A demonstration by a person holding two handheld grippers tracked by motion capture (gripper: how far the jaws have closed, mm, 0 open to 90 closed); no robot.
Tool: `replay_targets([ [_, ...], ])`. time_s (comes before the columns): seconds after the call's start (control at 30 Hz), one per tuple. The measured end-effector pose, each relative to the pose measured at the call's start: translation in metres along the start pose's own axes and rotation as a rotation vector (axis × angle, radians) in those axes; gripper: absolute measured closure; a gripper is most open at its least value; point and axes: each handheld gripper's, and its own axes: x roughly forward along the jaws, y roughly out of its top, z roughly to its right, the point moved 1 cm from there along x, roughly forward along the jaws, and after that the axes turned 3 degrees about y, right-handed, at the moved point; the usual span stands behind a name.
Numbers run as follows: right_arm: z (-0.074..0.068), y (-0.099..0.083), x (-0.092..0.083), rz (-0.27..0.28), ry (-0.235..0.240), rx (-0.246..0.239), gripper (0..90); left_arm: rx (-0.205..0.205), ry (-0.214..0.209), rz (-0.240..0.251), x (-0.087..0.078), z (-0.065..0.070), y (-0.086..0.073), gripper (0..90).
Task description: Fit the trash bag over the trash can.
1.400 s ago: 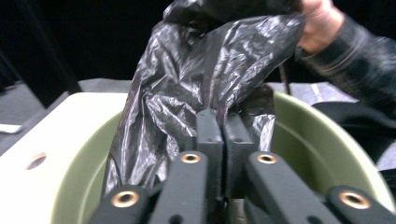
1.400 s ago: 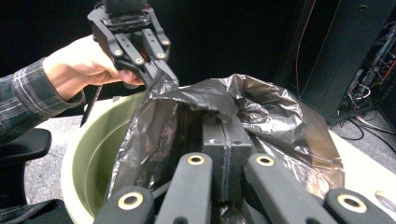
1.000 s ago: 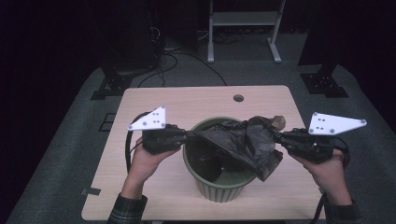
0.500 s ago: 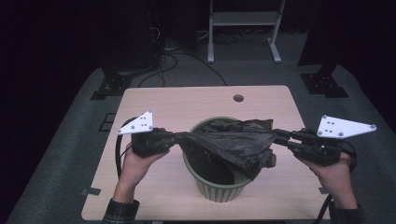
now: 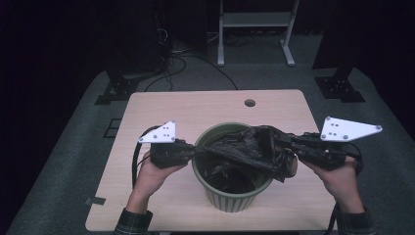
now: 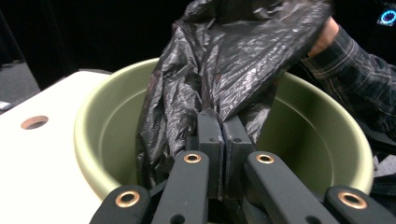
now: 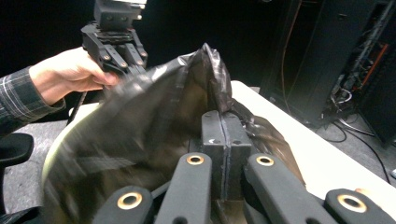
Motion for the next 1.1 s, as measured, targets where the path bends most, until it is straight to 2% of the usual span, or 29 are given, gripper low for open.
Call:
replay_targets([
  [0.13,-0.004,0.006,0.013,-0.01,0.027,-0.011,89.9,0.012,-0.019,-0.019,0.012,0.003,0.001,88.2],
  [0.23,-0.007,0.009,0.025,-0.011,0.055,-0.02,90.0,0.025,-0.017,-0.04,0.019,0.005,0.002,87.7],
  [0.33,-0.009,0.014,0.038,-0.004,0.081,-0.022,90.0,0.04,-0.002,-0.048,0.022,0.007,0.004,81.3],
  [0.5,-0.012,0.021,0.053,-0.001,0.107,-0.026,90.0,0.04,0.033,-0.01,0.014,0.008,0.009,61.1],
  [0.6,-0.014,0.023,0.062,-0.021,0.116,-0.034,90.0,0.054,0.037,0.021,0.006,0.012,0.018,54.6],
  [0.7,-0.017,0.022,0.07,-0.04,0.129,-0.04,90.0,0.073,0.033,0.043,0.005,0.016,0.029,51.9],
  [0.83,-0.019,0.022,0.076,-0.037,0.147,-0.037,90.0,0.09,0.024,0.043,0.011,0.02,0.038,48.5],
  [0.97,-0.021,0.024,0.078,-0.034,0.155,-0.036,90.0,0.096,-0.008,0.045,0.022,0.023,0.042,48.6],
  [1.1,-0.021,0.023,0.078,-0.046,0.148,-0.038,90.0,0.085,-0.038,0.086,0.024,0.025,0.044,49.1],
])
